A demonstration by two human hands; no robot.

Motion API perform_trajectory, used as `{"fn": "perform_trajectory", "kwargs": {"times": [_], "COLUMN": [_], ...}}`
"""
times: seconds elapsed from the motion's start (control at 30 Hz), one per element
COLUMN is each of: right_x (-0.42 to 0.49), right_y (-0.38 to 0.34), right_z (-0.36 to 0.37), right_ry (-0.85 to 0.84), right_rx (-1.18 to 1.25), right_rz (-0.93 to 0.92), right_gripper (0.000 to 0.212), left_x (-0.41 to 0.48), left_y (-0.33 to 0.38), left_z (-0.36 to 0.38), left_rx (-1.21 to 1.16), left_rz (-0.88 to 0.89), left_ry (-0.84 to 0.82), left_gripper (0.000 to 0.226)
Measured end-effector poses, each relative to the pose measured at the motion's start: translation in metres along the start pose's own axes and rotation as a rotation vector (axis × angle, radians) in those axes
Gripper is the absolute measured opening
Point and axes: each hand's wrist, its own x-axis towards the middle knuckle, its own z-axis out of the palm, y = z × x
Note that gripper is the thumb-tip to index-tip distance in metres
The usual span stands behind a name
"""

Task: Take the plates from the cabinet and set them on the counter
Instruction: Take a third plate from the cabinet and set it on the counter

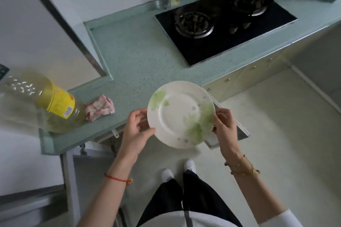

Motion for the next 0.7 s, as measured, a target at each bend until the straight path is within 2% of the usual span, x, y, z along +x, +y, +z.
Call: {"fn": "perform_trajectory", "kwargs": {"times": [0.2,0.37,0.53,0.7], "right_x": [-0.012,-0.02,-0.019,-0.007], "right_y": [-0.015,-0.025,-0.038,-0.055], "right_z": [-0.062,-0.12,-0.2,-0.292], "right_ry": [0.247,0.431,0.597,0.688], "right_rx": [0.058,0.134,0.185,0.178], "right_rz": [-0.027,-0.033,-0.048,-0.08], "right_gripper": [0.008,0.013,0.011,0.013], "left_x": [0.014,0.022,0.017,-0.004], "left_y": [0.036,0.051,0.061,0.072], "left_z": [0.059,0.127,0.218,0.318], "left_rx": [0.084,0.117,0.174,0.195], "left_rz": [0.047,0.051,0.067,0.085], "left_ry": [-0.255,-0.44,-0.601,-0.715], "left_gripper": [0.058,0.061,0.064,0.069]}}
